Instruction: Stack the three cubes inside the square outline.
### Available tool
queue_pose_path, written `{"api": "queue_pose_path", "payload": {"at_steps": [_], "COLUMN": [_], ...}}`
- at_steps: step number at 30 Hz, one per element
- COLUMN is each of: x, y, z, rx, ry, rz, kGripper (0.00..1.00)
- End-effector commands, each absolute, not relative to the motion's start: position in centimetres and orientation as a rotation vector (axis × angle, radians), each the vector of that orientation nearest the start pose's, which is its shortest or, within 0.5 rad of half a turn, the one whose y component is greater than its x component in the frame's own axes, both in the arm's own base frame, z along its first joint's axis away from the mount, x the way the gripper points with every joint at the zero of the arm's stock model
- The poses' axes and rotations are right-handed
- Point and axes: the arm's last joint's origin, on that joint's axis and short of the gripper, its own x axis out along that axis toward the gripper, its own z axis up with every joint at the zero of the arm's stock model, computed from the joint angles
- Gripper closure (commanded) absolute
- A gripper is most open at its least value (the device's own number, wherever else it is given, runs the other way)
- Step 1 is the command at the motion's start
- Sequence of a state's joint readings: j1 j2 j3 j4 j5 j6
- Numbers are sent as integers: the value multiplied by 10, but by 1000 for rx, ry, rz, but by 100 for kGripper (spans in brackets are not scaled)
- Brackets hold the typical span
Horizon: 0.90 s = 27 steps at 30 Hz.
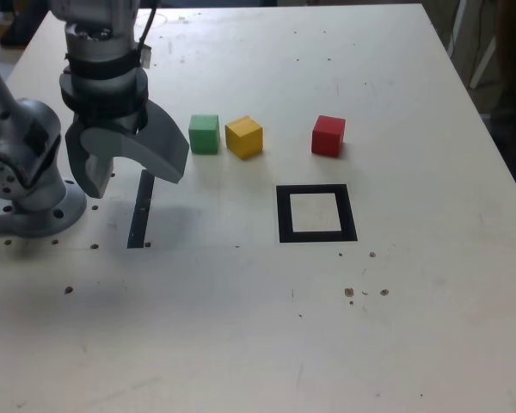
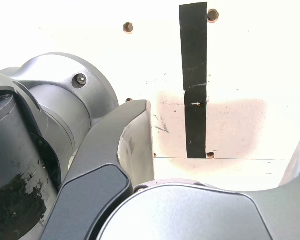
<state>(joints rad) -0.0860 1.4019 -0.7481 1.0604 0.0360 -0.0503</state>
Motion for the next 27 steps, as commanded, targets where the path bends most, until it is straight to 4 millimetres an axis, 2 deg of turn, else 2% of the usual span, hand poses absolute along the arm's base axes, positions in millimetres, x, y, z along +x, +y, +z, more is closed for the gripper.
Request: {"api": "queue_pose_path", "payload": {"at_steps": [1, 14, 22, 27], "x": [133, 138, 154, 172], "y": [-9, -9, -10, -11], "z": [244, 249, 270, 278], "rx": [66, 81, 122, 143], "ry": [1711, 1683, 1625, 1617], "rz": [6, 2, -27, -30], "kGripper": [1, 1, 0, 0]}}
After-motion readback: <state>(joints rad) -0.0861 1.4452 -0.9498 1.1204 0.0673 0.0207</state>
